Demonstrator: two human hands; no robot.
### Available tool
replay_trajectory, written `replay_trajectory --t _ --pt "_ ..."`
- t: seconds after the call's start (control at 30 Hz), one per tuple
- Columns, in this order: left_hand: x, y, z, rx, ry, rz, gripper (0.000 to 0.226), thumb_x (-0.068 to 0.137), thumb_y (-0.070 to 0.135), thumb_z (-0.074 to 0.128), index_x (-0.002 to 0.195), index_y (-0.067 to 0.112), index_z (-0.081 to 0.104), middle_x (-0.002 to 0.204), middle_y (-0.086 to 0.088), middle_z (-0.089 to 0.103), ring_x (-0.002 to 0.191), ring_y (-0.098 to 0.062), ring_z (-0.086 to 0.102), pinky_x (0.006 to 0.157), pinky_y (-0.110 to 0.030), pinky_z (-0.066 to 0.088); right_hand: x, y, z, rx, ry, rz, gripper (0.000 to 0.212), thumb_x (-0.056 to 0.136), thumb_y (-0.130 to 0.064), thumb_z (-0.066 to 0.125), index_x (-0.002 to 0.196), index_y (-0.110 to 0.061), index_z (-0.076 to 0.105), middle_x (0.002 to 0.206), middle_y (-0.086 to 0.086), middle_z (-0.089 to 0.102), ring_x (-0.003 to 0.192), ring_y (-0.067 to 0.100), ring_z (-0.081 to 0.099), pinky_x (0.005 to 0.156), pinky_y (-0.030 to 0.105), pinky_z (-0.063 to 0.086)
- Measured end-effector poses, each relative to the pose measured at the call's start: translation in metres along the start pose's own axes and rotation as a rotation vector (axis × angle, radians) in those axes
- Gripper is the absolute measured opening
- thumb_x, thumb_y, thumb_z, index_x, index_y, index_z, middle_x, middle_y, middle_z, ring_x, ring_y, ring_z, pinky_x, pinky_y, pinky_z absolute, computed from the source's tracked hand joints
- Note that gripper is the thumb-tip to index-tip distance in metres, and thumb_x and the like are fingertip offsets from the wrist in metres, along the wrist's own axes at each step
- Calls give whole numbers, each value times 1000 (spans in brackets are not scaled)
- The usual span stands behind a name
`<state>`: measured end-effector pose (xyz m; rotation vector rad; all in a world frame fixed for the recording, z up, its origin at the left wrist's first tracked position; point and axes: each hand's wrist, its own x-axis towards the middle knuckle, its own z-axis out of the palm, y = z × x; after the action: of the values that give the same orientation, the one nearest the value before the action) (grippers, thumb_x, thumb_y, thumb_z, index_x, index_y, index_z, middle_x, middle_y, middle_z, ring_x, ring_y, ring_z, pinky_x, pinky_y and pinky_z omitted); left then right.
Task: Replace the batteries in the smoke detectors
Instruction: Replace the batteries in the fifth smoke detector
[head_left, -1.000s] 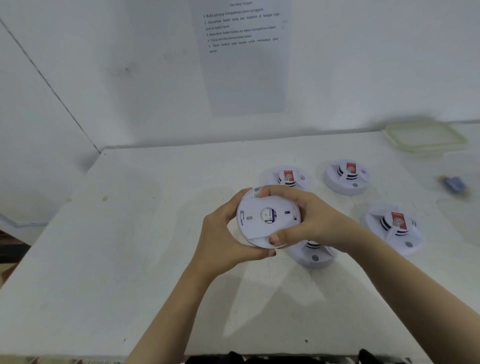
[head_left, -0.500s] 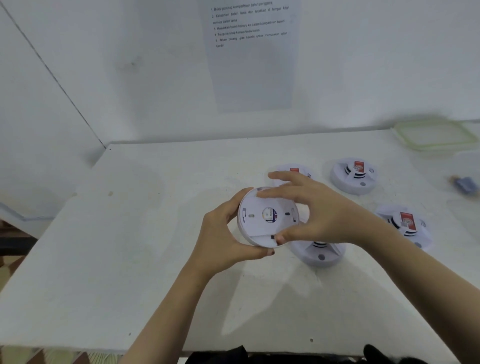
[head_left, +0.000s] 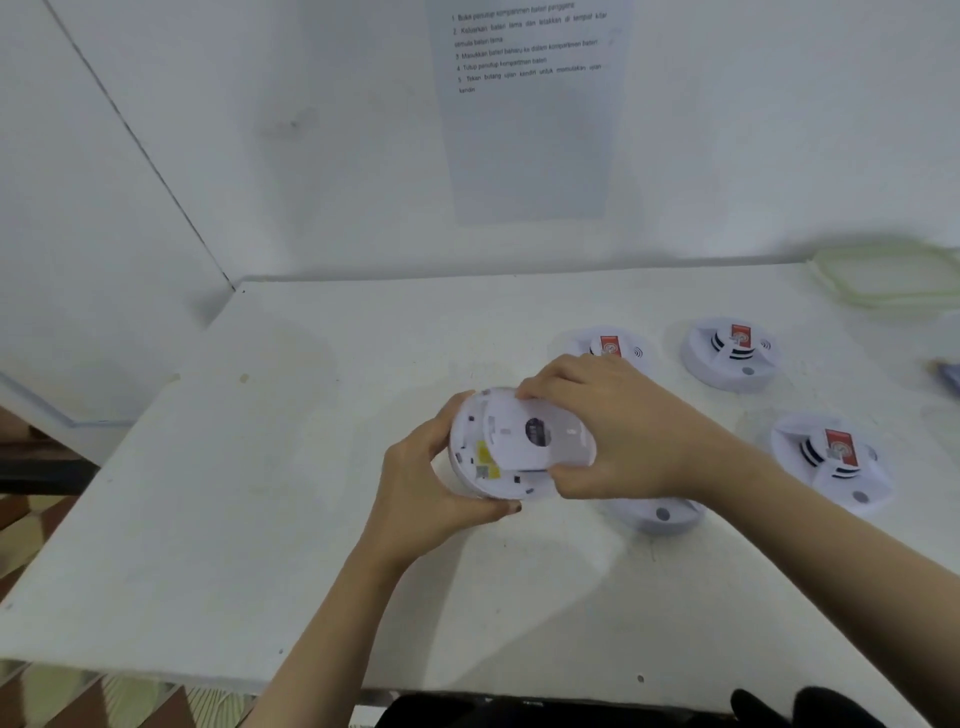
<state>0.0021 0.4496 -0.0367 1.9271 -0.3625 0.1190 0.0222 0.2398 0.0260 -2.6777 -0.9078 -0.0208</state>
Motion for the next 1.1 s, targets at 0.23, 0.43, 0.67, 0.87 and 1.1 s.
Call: replay_trajectory --t 0.23,0.43,0.67,0.87,1.1 --pt "-7 -22 -30 53 233 -52 76 56 15 92 122 29 60 113 15 67 106 1 61 84 -9 46 -6 -1 30 -8 -74 1 64 74 -31 65 134 -29 44 154 2 15 140 14 8 107 23 2" --pt "-2 -14 -27 28 247 -40 80 52 23 91 125 31 58 118 19 64 111 2 58 90 -13 48 -3 0 52 -132 -278 64 58 84 -41 58 138 -37 40 158 0 5 145 18 -3 113 44 -15" --pt "15 20 1 -30 156 59 84 50 23 93 127 23 57 118 16 65 111 -3 61 84 -12 48 -21 2 26 774 336 298 25 93 -20 55 114 -32 48 113 -4 63 90 9 66 81 15 47" --pt "25 54 44 -7 76 140 87 51 21 93 130 16 56 120 12 65 113 -2 59 87 -13 49 -55 14 0 817 462 278 35 94 -11 51 123 -30 47 106 -6 68 83 15 69 69 45 57" --pt "28 82 105 10 6 185 94 48 21 96 130 23 50 124 19 59 117 2 54 91 -11 45 -112 45 -24 626 594 299 33 91 -5 54 109 -32 53 93 -20 68 75 2 68 57 22 53"
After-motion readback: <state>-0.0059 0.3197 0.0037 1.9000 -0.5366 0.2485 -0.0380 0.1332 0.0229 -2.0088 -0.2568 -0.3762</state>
